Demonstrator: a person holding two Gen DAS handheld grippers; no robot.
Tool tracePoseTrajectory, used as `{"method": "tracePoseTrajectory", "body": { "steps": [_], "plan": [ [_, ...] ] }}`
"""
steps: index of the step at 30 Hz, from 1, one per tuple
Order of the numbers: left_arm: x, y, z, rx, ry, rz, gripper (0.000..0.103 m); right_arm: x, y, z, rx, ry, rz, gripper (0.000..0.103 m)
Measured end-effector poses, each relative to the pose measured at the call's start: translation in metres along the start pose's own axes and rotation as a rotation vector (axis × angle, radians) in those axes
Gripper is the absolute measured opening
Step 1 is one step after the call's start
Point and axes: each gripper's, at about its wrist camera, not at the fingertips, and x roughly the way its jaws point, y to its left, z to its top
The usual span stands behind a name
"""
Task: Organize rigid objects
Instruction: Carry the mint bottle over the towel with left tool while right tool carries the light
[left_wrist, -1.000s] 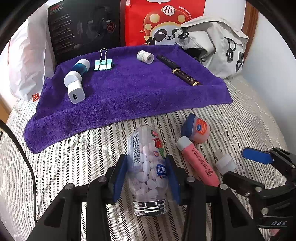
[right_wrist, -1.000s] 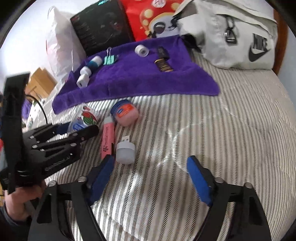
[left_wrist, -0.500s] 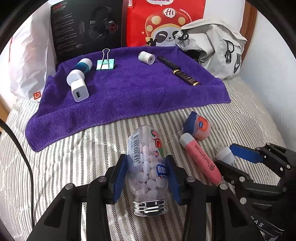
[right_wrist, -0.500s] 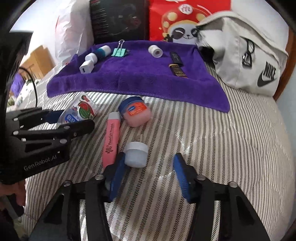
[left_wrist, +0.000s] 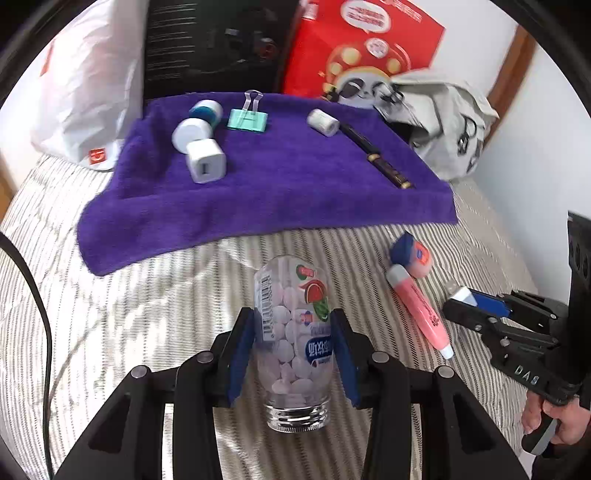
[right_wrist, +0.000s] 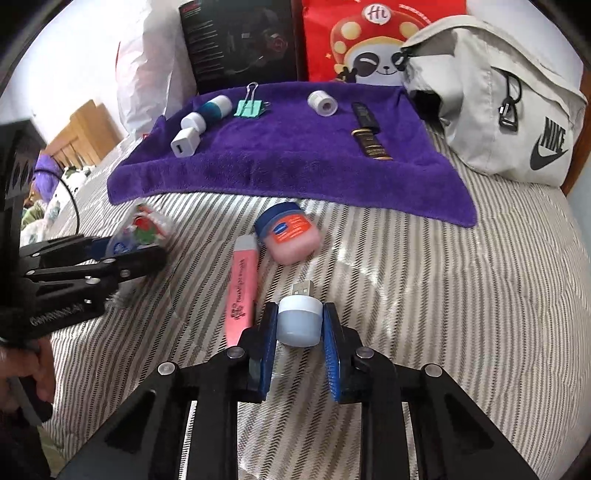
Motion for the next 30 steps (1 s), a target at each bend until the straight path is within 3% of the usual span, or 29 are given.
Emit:
{"method": "tracePoseTrajectory", "body": {
  "steps": [10, 30],
  "plan": [
    [-0.018, 0.022, 0.02, -0.04, -0.014, -0.016, 0.039, -0.013, -0.018, 0.01, 0.017, -0.005, 0.046, 0.024],
    [-0.02, 0.021, 0.057, -0.036, -0.027, -0.07, 0.038, -0.019, -0.03, 0.039, 0.035, -0.035, 0.097, 0.024]
  ]
}}
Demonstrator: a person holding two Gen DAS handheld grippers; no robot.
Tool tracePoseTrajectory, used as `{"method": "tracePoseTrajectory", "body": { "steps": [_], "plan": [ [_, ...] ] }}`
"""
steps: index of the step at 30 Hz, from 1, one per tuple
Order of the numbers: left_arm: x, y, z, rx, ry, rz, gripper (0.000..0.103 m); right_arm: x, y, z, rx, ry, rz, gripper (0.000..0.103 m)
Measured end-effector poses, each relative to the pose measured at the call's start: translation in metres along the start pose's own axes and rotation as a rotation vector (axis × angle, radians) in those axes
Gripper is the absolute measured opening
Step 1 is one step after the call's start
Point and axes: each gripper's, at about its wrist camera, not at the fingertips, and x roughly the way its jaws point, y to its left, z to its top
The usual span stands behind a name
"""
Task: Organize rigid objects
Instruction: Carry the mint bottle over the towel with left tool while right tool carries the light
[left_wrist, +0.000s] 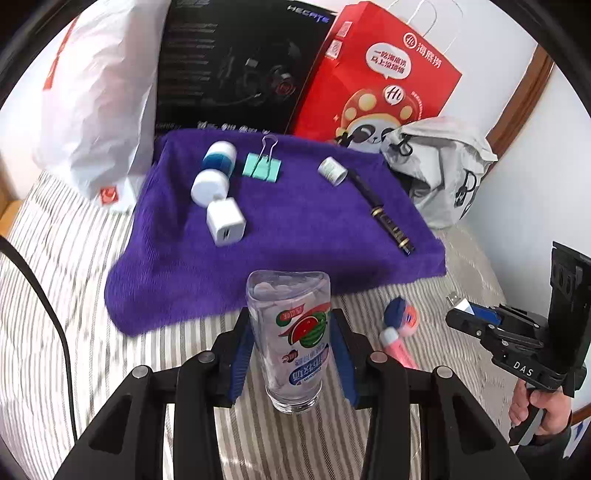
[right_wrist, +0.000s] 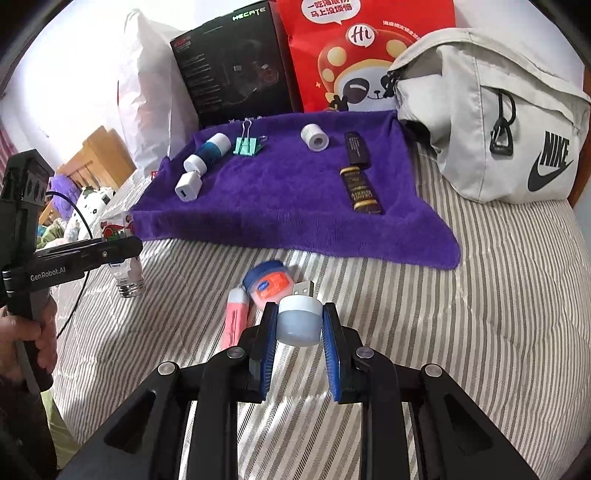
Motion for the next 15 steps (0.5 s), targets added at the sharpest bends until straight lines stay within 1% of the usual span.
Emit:
{"method": "tracePoseTrajectory", "body": {
  "steps": [4, 6, 8, 11, 15],
  "plan": [
    [0.004, -0.004, 0.022, 0.019, -0.004, 0.002, 0.038, 0.0, 0.001, 0.017, -0.012, -0.017, 0.009, 0.024],
    [0.01, -0.008, 0.036, 0.043, 0.002, 0.01, 0.038, 0.0, 0.002, 0.029, -0.016, -0.039, 0.012, 0.024],
    [0.016, -0.01, 0.049, 0.054, 0.008, 0.004, 0.038, 0.004, 0.004, 0.04, -0.022, -0.041, 0.017, 0.024],
    [0.027, -0.009, 0.066, 0.053, 0.017, -0.013, 0.038, 0.013, 0.004, 0.064, -0.029, -0.054, 0.019, 0.024],
    [0.048, -0.007, 0.086, 0.059, 0.038, -0.015, 0.038, 0.03, 0.004, 0.091, -0.041, -0.058, 0.022, 0.024]
  ]
}}
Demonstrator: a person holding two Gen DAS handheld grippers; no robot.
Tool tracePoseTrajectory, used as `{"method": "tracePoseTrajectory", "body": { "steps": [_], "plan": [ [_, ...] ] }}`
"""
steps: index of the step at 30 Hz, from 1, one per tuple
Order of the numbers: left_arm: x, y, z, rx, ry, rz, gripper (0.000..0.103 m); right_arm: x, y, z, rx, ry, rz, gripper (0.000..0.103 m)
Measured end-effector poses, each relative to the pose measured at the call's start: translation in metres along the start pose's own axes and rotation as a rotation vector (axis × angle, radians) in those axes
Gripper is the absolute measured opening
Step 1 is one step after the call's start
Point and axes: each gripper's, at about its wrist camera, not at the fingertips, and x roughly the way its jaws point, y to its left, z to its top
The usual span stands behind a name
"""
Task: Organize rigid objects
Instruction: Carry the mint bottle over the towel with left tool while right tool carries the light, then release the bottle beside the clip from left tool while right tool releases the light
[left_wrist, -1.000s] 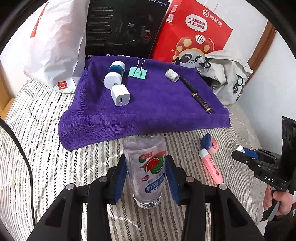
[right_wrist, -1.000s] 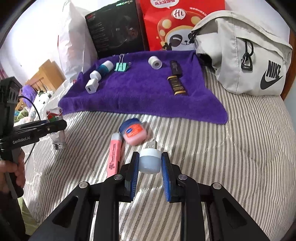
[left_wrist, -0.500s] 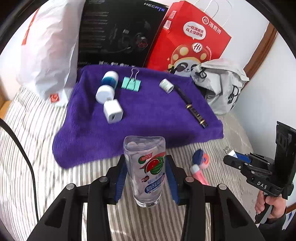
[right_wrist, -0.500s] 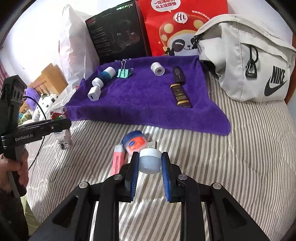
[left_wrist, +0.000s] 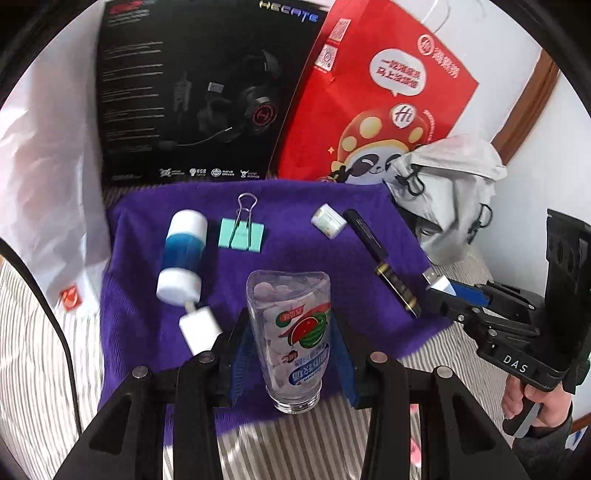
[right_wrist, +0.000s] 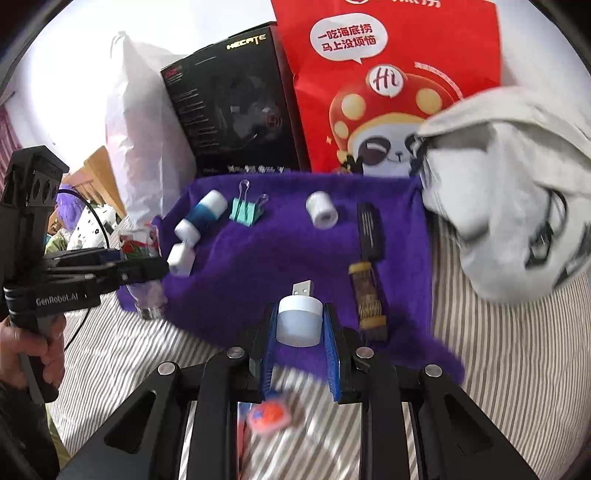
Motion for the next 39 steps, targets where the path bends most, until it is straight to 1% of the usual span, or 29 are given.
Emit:
{"method": "tracePoseTrajectory", "body": {
  "steps": [2, 5, 9, 12, 16, 19, 22, 26, 29, 33, 39],
  "plan": [
    [0.01, 0.001, 0.008, 0.004, 0.011, 0.002, 0.038, 0.013, -0.001, 0.012, -0.011, 0.009, -0.007, 0.024],
    [0.028, 0.004, 0.017, 0.007, 0.052, -0.005, 0.038, 0.032, -0.003, 0.023, -0.022, 0.03, -0.012, 0.024],
    [0.051, 0.008, 0.021, 0.005, 0.107, -0.001, 0.039, 0.057, -0.003, 0.03, -0.051, 0.059, -0.016, 0.024],
    [0.06, 0.01, 0.023, -0.004, 0.116, -0.009, 0.038, 0.072, -0.002, 0.033, -0.089, 0.068, -0.037, 0.024],
    [0.068, 0.01, 0.024, 0.022, 0.127, 0.035, 0.038, 0.085, -0.003, 0.036, -0.098, 0.08, -0.031, 0.024],
    [0.071, 0.011, 0.025, 0.033, 0.127, 0.048, 0.038, 0.092, -0.004, 0.036, -0.102, 0.088, -0.027, 0.024],
    [0.073, 0.01, 0.025, 0.056, 0.124, 0.083, 0.038, 0.097, -0.004, 0.036, -0.114, 0.089, -0.032, 0.024],
    [0.077, 0.004, 0.022, 0.112, 0.132, 0.133, 0.038, 0.104, -0.001, 0.036, -0.125, 0.106, -0.03, 0.024],
    [0.077, -0.002, 0.018, 0.166, 0.126, 0.168, 0.039, 0.107, 0.002, 0.035, -0.147, 0.102, -0.042, 0.024],
    [0.077, -0.003, 0.015, 0.184, 0.13, 0.172, 0.039, 0.106, 0.004, 0.035, -0.166, 0.102, -0.034, 0.024],
    [0.075, -0.003, 0.008, 0.212, 0.128, 0.183, 0.039, 0.104, 0.001, 0.038, -0.171, 0.114, 0.0, 0.024]
  ]
}}
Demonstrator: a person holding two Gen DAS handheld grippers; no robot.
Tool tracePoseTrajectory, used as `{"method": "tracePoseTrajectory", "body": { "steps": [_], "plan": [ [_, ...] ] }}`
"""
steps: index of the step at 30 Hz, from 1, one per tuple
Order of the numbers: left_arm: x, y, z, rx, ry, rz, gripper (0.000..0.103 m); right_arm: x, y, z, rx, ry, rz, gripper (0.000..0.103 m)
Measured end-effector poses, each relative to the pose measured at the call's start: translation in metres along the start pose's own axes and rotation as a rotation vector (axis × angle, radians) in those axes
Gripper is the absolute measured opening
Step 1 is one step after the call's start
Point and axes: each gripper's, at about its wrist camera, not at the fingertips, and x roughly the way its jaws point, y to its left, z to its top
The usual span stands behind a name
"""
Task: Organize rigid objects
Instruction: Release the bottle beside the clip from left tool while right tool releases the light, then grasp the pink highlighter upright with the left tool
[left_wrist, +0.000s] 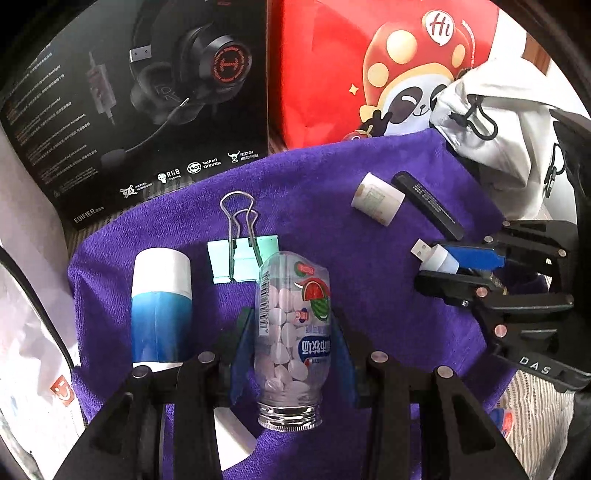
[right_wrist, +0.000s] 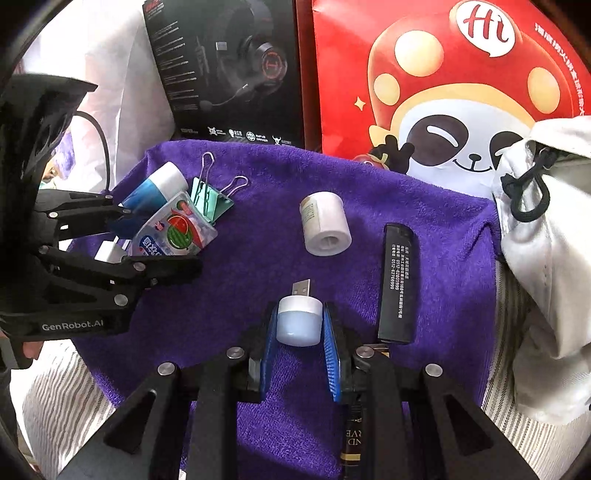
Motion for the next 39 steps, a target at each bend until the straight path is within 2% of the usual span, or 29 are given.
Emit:
{"method": "tracePoseTrajectory", "body": {
  "steps": [3, 7, 14, 16, 20, 21, 22, 23, 24, 26, 27, 29, 30, 37, 39],
  "plan": [
    [-0.001, 0.001, -0.003, -0.003, 0.003, 0.0, 0.039, -0.002, -0.002, 0.0, -0.001, 0.0, 0.018, 0.024],
    [-0.003, 0.003, -0.008, -0.018, 0.008, -0.035, 0.058, -0.004, -0.004, 0.0, 0.014, 0.008, 0.037, 0.026],
    [-0.014, 0.006, -0.021, -0.037, -0.012, -0.033, 0.064, -0.017, -0.002, -0.006, 0.008, 0.0, 0.01, 0.034],
    [-0.025, 0.005, -0.026, -0.038, -0.036, -0.016, 0.07, -0.027, -0.002, -0.009, 0.008, -0.019, -0.008, 0.046],
    [-0.052, -0.004, -0.038, -0.019, -0.087, 0.017, 0.081, -0.053, -0.002, -0.019, 0.03, -0.055, -0.017, 0.051],
    [-0.061, -0.007, -0.043, -0.014, -0.105, 0.024, 0.082, -0.06, -0.002, -0.022, 0.037, -0.06, -0.024, 0.058],
    [-0.064, -0.007, -0.039, -0.013, -0.116, 0.026, 0.086, -0.068, -0.002, -0.025, 0.043, -0.065, -0.032, 0.068],
    [-0.063, -0.018, -0.024, -0.015, -0.126, 0.027, 0.09, -0.075, 0.0, -0.03, 0.049, -0.074, -0.042, 0.072],
    [-0.068, -0.026, -0.025, -0.02, -0.136, 0.024, 0.092, -0.083, 0.0, -0.034, 0.056, -0.086, -0.05, 0.076],
    [-0.075, -0.038, -0.026, -0.038, -0.148, 0.014, 0.103, -0.097, 0.0, -0.045, 0.079, -0.093, -0.059, 0.079],
    [-0.083, -0.04, -0.028, -0.049, -0.151, 0.012, 0.103, -0.101, -0.001, -0.049, 0.092, -0.089, -0.062, 0.08],
    [-0.092, -0.048, -0.041, -0.078, -0.155, 0.006, 0.103, -0.111, -0.002, -0.063, 0.122, -0.076, -0.078, 0.091],
    [-0.095, -0.053, -0.049, -0.09, -0.154, -0.002, 0.103, -0.115, -0.003, -0.068, 0.132, -0.07, -0.092, 0.103],
    [-0.084, -0.083, -0.098, -0.207, -0.103, -0.045, 0.103, -0.136, -0.006, -0.121, 0.202, -0.037, -0.173, 0.103],
    [-0.076, -0.095, -0.11, -0.221, -0.078, -0.036, 0.103, -0.142, -0.008, -0.136, 0.232, -0.019, -0.184, 0.103]
  ]
}}
